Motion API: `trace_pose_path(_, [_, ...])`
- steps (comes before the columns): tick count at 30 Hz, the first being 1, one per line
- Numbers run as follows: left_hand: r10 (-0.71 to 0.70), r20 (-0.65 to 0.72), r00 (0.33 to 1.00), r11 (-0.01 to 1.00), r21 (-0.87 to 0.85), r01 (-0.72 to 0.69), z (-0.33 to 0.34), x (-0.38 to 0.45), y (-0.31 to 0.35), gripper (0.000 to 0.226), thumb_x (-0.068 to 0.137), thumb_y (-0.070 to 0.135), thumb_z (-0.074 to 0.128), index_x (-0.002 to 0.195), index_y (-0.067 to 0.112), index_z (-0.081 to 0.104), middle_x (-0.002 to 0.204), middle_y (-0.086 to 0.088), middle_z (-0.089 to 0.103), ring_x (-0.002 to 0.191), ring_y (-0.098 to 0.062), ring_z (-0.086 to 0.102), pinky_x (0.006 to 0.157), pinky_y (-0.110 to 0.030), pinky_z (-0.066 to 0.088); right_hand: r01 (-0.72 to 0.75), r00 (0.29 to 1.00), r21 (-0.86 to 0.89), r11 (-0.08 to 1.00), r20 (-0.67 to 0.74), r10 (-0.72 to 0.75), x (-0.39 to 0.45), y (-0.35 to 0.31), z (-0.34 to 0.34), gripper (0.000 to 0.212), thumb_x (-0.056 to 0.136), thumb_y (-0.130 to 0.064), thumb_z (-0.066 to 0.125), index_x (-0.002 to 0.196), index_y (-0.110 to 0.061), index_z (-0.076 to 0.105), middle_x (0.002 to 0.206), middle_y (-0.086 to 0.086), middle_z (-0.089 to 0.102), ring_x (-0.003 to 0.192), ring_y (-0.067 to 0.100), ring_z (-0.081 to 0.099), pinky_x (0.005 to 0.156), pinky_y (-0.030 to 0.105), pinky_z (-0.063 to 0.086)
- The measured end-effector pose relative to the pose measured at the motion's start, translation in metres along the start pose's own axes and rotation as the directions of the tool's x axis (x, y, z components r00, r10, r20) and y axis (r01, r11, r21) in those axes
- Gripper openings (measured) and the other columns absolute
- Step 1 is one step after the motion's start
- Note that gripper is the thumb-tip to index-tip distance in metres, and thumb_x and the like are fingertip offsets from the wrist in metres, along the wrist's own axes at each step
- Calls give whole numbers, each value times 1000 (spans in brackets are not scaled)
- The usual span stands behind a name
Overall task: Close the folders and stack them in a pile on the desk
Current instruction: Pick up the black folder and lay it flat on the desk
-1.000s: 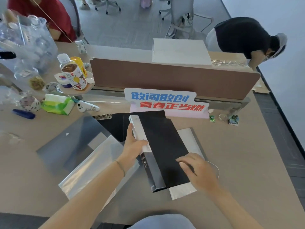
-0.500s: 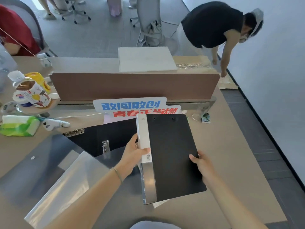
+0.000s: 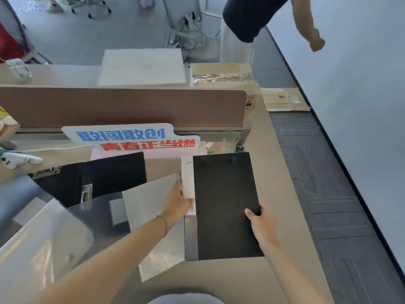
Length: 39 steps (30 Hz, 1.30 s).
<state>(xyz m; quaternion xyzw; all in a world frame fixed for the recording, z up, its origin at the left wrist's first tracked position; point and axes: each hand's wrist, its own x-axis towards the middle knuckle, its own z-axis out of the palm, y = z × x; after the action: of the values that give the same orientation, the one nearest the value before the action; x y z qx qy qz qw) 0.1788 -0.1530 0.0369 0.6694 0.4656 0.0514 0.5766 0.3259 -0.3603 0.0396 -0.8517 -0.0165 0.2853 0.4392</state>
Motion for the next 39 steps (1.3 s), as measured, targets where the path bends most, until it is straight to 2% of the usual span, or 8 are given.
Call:
trace_pose_path(3, [3, 8, 1000, 996, 87, -4, 40, 9, -1, 84, 92, 20, 73, 154, 43, 21, 150, 10, 45, 134, -26, 50, 107, -47, 48, 59, 998, -80, 995, 43, -56, 20, 11, -24, 48, 85, -13, 72, 128, -24, 54, 120, -5, 66, 113, 22, 63, 97, 43, 53])
trace_pose_path(5, [1, 14, 1000, 986, 168, -3, 62, 15, -2, 93, 90, 22, 74, 154, 46, 11, 152, 9, 43, 133, -29, 51, 101, -46, 53, 135, 990, -202, 970, 62, -125, 33, 19, -37, 73, 85, -14, 74, 145, -33, 37, 142, -6, 54, 127, 21, 54, 107, 45, 46])
trace_pose_path(8, [-2, 19, 1000, 953, 303, -4, 90, 23, -3, 104, 87, 24, 78, 155, 47, 3, 157, 5, 39, 133, -32, 51, 98, -45, 57, 220, 975, -356, 908, 111, -193, 54, 31, -52, 88, 85, -17, 76, 153, -37, 24, 154, -7, 39, 136, 21, 45, 111, 39, 38])
trace_pose_path(13, [14, 89, 996, 897, 438, -52, 127, 36, -9, 113, 83, 23, 82, 156, 45, -2, 156, 0, 33, 129, -26, 50, 98, -38, 54, 251, 964, -493, 833, 204, -170, 86, 46, -55, 95, 83, -23, 78, 153, -43, 18, 139, 3, 45, 106, 20, 58, 94, 32, 50])
trace_pose_path(23, [-3, 34, 999, 705, 709, -23, 162, 50, -20, 111, 85, 35, 79, 159, 36, -4, 166, -7, 18, 148, -33, 33, 111, -40, 46, 272, 957, -626, 730, 258, -136, 106, 77, -49, 90, 85, -33, 75, 154, -38, 18, 156, 6, 22, 140, 27, 38, 107, 38, 44])
trace_pose_path(27, [9, 3, 1000, 645, 764, -8, 166, 52, -22, 109, 84, 41, 78, 159, 33, 0, 166, -7, 19, 147, -33, 34, 112, -42, 46, 319, 946, -685, 655, 278, -170, 112, 81, -50, 84, 88, -40, 69, 155, -38, 19, 156, 8, 23, 140, 27, 34, 110, 38, 40])
trace_pose_path(32, [12, -3, 1000, 537, 844, -4, 167, 52, -20, 107, 84, 51, 74, 159, 32, 0, 164, -10, 22, 146, -34, 34, 113, -45, 42, 395, 916, -820, 414, 316, -248, 114, 82, -53, 76, 90, -53, 59, 155, -33, 23, 160, 13, 19, 134, 31, 36, 108, 40, 36])
trace_pose_path(39, [66, 20, 998, 493, 869, -51, 153, 34, -13, 90, 92, 55, 61, 159, 31, 7, 164, -8, 22, 148, -34, 29, 116, -47, 35, 458, 877, -793, 403, 327, -352, 95, 63, -39, 61, 94, -40, 57, 149, -23, 38, 159, 14, 28, 142, 36, 34, 111, 46, 36])
